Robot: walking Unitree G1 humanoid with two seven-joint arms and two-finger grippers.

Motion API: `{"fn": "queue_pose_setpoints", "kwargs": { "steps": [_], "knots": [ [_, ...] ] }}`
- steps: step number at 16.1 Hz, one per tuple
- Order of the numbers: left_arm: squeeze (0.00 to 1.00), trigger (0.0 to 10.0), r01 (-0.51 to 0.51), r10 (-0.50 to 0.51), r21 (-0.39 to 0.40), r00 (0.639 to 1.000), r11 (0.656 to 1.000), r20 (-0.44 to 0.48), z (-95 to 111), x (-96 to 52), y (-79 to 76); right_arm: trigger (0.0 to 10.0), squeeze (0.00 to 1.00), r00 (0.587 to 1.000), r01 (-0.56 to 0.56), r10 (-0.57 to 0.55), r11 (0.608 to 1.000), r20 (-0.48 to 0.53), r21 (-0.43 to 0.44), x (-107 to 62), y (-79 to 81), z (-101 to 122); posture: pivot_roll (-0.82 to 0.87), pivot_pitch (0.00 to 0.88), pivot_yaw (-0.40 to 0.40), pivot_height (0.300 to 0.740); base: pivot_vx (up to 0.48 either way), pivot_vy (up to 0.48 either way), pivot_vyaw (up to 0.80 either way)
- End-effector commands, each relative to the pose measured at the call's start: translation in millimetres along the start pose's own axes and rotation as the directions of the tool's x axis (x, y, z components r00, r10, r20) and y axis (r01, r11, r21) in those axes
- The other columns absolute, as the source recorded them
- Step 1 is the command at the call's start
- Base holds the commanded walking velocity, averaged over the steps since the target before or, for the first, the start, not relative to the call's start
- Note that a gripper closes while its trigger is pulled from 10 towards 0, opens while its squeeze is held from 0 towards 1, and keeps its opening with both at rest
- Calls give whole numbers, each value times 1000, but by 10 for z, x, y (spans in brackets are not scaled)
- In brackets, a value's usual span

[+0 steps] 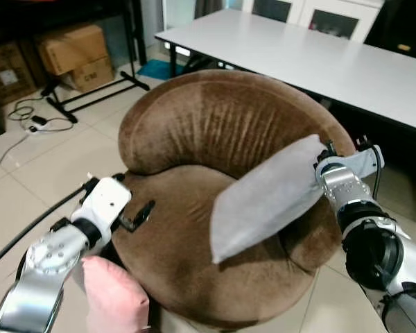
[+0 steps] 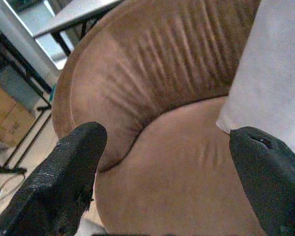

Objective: Move the pillow to the sofa from floor

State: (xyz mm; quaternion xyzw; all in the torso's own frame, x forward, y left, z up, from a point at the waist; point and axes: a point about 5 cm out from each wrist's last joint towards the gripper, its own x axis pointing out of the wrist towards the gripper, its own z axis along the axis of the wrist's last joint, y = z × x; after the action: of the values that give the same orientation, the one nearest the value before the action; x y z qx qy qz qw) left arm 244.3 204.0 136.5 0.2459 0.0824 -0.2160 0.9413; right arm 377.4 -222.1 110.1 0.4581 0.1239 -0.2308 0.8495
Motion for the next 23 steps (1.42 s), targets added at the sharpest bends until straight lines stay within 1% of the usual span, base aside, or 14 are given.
{"fn": "queue_pose_setpoints", "kwargs": {
  "steps": [1,4,5,7,8,10,11,14,16,18,19,20,21,23],
  "knots": [
    [0,10000,14,-14,3,1000,1000,0,10,18,-15,10000,0,1000,-10,12,999,28,-49,0,-22,23,52,0,-54,740,0,0,0],
    [0,10000,69,-68,-72,998,995,10,11,12,-82,10000,0,999,-47,49,991,11,-128,-4,-73,-49,53,0,-55,740,0,0,0],
    [0,10000,126,-123,-153,992,980,26,8,-12,-143,10000,545,999,-30,32,990,15,-136,-5,-112,-56,57,0,-56,740,0,0,0],
    [0,10000,236,-229,-266,972,935,55,5,-65,-244,10000,918,1000,-12,15,992,23,-128,-5,-155,-48,57,0,-56,740,0,0,0],
    [0,10000,272,-264,-294,962,916,65,3,-84,-263,10000,1000,999,-26,30,991,27,-131,-5,-149,-42,56,0,-54,740,0,0,0],
    [0,10000,293,-281,-304,956,907,85,23,-94,-241,10000,1000,993,-103,110,984,43,-143,-7,-91,-9,51,0,-49,740,0,0,0],
    [0,10000,294,-279,-306,956,906,94,46,-82,-224,10000,1000,985,-148,154,986,75,-77,-9,-70,46,47,0,-44,740,0,0,0],
    [0,10000,298,-281,-301,955,906,97,74,-83,-209,10000,1000,985,-121,127,991,118,-50,-7,-163,150,29,0,-28,740,0,0,0],
    [0,10000,232,-213,-271,972,934,101,107,-61,-155,10000,1000,976,-140,143,990,166,-29,-8,-188,303,20,0,-24,740,0,0,0],
    [0,10000,91,-66,-246,992,965,107,155,-8,-119,10000,1000,960,-170,205,968,191,-184,-22,-192,439,22,0,-25,740,0,0,0],
    [0,10000,-10,33,-240,995,971,93,147,11,-83,10000,722,947,-230,278,937,163,-262,-32,-152,434,21,0,-27,740,0,0,0],
    [0,10000,-162,173,-241,985,957,25,76,-3,-8,10000,0,922,-308,374,862,96,-403,-63,-74,342,19,0,-29,740,0,0,0],
    [0,10000,-204,212,-240,977,949,9,56,-18,10,10000,0,915,-328,399,828,66,-454,-78,-48,290,14,0,-32,740,0,0,0],
    [0,10000,-262,263,-229,964,937,-25,23,-88,-41,10000,0,834,-467,545,619,-81,-631,-436,152,-91,7,0,-41,740,0,0,0]
  ]
}}
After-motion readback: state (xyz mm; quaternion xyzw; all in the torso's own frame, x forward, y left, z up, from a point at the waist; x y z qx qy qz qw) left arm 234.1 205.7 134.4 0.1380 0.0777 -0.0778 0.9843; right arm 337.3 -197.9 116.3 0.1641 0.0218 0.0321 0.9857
